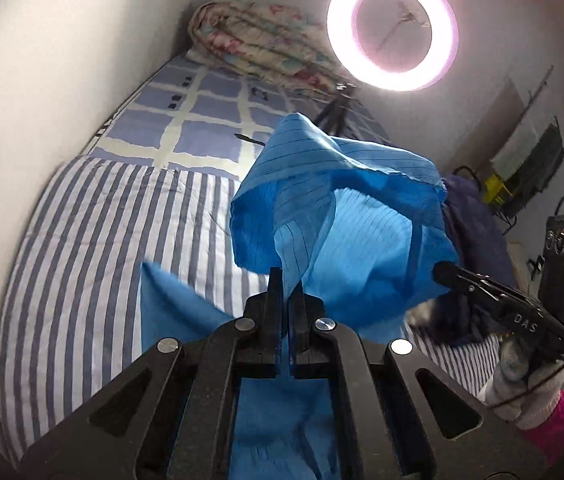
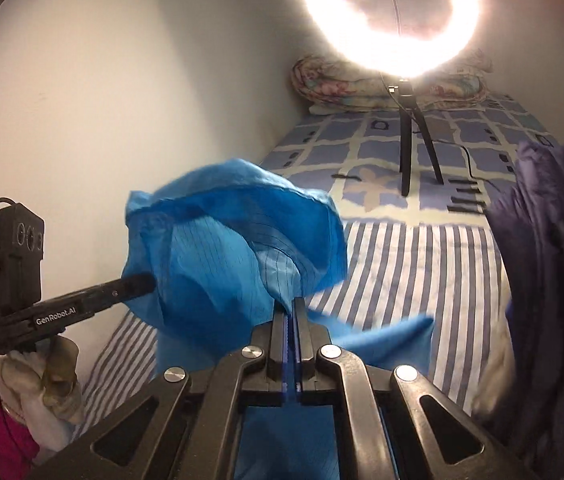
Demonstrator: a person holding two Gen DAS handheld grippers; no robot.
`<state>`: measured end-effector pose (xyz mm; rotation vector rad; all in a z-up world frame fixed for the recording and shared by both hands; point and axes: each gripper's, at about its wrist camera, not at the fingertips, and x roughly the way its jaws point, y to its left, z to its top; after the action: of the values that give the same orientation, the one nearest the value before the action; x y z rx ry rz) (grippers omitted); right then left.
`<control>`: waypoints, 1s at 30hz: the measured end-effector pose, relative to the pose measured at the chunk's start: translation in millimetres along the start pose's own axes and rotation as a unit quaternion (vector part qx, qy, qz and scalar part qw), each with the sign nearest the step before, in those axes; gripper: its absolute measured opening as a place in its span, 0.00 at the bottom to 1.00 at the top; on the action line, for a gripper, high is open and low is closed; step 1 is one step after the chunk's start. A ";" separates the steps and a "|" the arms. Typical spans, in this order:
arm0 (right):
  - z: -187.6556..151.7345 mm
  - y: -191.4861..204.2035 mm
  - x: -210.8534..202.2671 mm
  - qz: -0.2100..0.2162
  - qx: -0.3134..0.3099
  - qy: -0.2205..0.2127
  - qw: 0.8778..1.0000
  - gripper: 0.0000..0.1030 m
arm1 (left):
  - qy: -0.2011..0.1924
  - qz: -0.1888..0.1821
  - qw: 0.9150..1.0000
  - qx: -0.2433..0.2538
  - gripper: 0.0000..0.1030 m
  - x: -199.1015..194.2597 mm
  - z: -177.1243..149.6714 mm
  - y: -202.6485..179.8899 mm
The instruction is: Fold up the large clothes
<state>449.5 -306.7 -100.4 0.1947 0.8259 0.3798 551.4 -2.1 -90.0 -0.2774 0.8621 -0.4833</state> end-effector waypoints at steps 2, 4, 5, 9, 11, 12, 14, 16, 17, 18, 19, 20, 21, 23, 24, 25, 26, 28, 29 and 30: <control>-14.6 10.0 -16.2 0.006 -0.002 -0.001 1.000 0.00 | -0.006 -0.006 1.000 0.005 0.00 -22.7 -16.4 -8.5; -31.6 22.7 -32.5 0.004 -0.011 0.001 1.000 0.00 | -0.005 -0.011 1.000 0.007 0.00 -38.2 -31.3 -13.2; -38.6 27.9 -38.0 0.006 -0.014 0.002 1.000 0.00 | -0.004 -0.009 1.000 0.010 0.00 -46.0 -40.2 -15.9; -76.6 43.5 -62.1 0.019 -0.014 0.014 1.000 0.00 | 0.006 -0.009 1.000 0.009 0.00 -74.3 -81.8 -21.4; -98.2 50.0 -76.9 0.033 -0.010 0.021 0.999 0.00 | 0.012 -0.006 1.000 0.006 0.00 -88.9 -106.8 -22.2; -108.7 52.9 -84.9 0.042 -0.011 0.022 0.999 0.00 | 0.014 -0.005 1.000 0.006 0.00 -93.9 -115.4 -23.4; -128.7 56.9 -97.6 0.049 -0.012 0.026 0.998 0.00 | 0.024 -0.004 1.000 0.009 0.00 -108.5 -143.7 -26.3; -149.1 57.0 -106.5 0.053 -0.009 0.034 0.998 0.00 | 0.036 0.003 0.999 0.017 0.00 -117.7 -168.0 -28.5; -159.9 58.3 -109.3 0.049 -0.013 0.040 0.998 0.00 | 0.045 0.012 0.999 0.023 0.00 -121.9 -183.3 -29.3; -170.2 58.6 -111.2 0.042 -0.017 0.045 0.998 0.00 | 0.050 0.015 0.998 0.027 0.00 -123.3 -192.1 -29.6; -182.8 58.5 -113.8 0.041 -0.017 0.051 0.998 0.00 | 0.057 0.020 0.998 0.027 0.00 -125.3 -204.9 -28.8; -195.3 56.4 -115.0 0.044 -0.010 0.060 0.997 0.00 | 0.062 0.023 0.998 0.023 0.00 -127.3 -217.7 -26.7; -207.1 54.5 -115.2 0.041 -0.005 0.069 0.997 0.00 | 0.067 0.027 0.997 0.019 0.00 -128.9 -230.0 -24.4; -226.1 53.1 -116.8 0.027 -0.007 0.081 0.996 0.00 | 0.098 0.036 0.994 0.016 0.00 -125.9 -254.9 -20.2; -234.7 54.9 -119.3 0.019 -0.011 0.086 0.996 0.00 | 0.112 0.039 0.993 0.017 0.00 -124.7 -264.1 -19.8; -242.9 55.9 -122.5 0.015 -0.018 0.093 0.995 0.01 | 0.131 0.049 0.990 0.021 0.00 -124.4 -277.4 -20.2; -247.8 57.8 -127.3 0.016 -0.024 0.096 0.995 0.04 | 0.143 0.056 0.988 0.024 0.00 -126.2 -286.8 -20.5; -254.9 60.9 -142.6 0.017 -0.032 0.095 0.995 0.15 | 0.157 0.058 0.986 0.023 0.00 -131.5 -298.7 -19.4; -256.8 62.9 -154.2 0.015 -0.034 0.089 0.995 0.18 | 0.156 0.059 0.986 0.019 0.00 -140.7 -304.5 -18.6; -258.7 65.7 -168.6 0.019 -0.037 0.078 0.996 0.19 | 0.153 0.059 0.986 0.015 0.00 -146.9 -304.8 -18.4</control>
<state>136.0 -308.8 -137.6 0.1130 0.9611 0.4659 227.1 45.0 -176.1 -0.1244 1.1625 -0.4343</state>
